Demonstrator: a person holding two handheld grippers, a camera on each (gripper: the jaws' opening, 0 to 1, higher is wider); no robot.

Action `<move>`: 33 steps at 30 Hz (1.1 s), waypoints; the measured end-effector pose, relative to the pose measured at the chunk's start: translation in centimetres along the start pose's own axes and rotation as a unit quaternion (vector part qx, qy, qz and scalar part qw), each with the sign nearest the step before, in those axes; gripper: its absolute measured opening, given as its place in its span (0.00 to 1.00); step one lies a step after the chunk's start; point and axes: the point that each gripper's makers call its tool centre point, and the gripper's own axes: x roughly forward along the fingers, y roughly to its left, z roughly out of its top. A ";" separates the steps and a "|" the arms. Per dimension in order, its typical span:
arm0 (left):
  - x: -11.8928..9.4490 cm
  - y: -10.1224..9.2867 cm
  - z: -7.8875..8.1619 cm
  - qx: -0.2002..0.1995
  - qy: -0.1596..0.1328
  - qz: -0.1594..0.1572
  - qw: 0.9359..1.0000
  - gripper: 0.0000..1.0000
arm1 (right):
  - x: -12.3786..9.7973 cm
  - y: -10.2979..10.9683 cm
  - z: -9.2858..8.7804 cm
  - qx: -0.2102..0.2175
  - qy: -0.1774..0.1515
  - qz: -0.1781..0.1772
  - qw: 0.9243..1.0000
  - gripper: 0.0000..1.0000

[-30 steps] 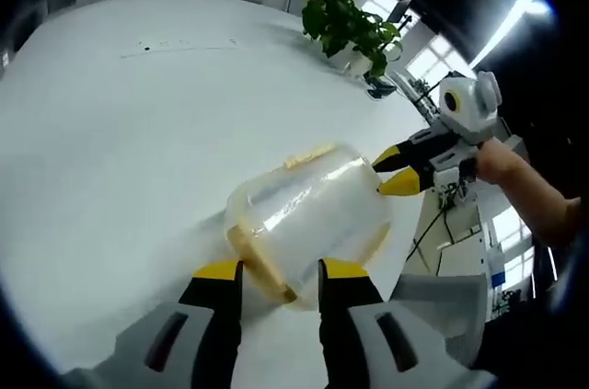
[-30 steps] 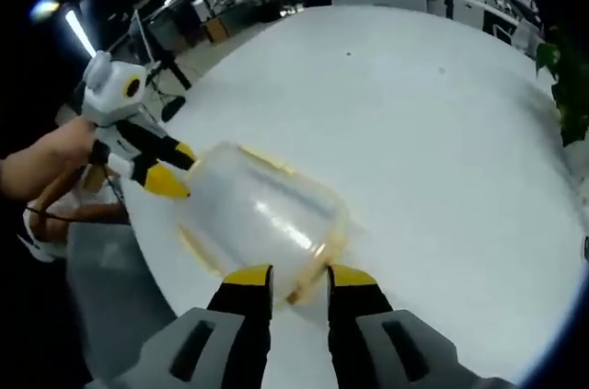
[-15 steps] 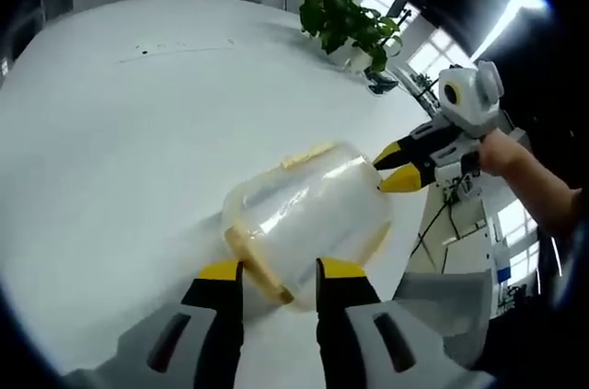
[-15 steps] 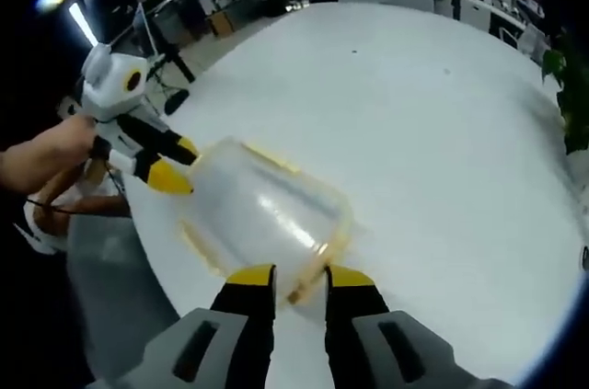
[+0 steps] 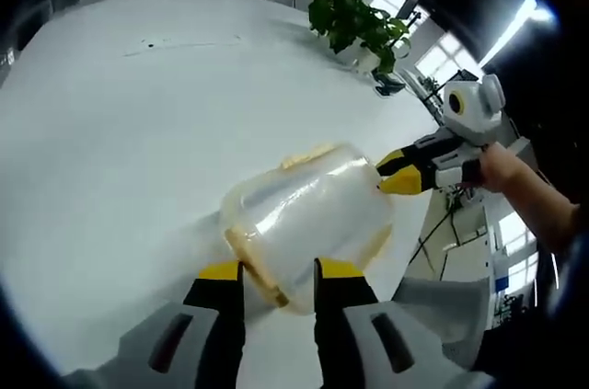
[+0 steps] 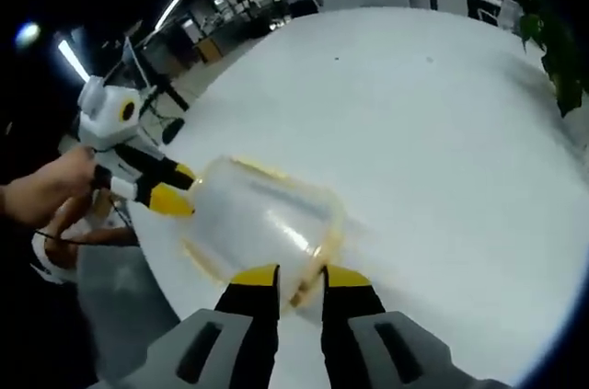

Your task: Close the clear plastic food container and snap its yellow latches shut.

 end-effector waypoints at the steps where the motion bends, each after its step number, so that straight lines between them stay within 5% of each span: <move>1: 0.0 0.0 0.0 -0.001 -0.003 0.000 1.000 0.26 | 0.1 -0.1 0.1 0.001 0.001 0.001 1.000 0.14; 18: -0.1 0.0 0.2 -0.009 -0.009 0.003 1.000 0.29 | -0.2 0.3 0.1 -0.013 0.030 -0.008 0.999 0.16; 24: -0.5 0.0 0.8 0.063 -0.017 0.037 0.997 0.31 | -0.2 0.4 0.4 -0.049 0.030 -0.015 0.998 0.17; 29: -0.5 0.0 1.0 0.080 -0.014 0.047 0.996 0.32 | -0.1 0.4 0.7 -0.071 0.039 -0.023 0.996 0.18; 33: -0.7 0.1 1.4 0.128 -0.011 0.066 0.990 0.35 | -0.2 0.5 0.8 -0.110 0.049 -0.029 0.992 0.19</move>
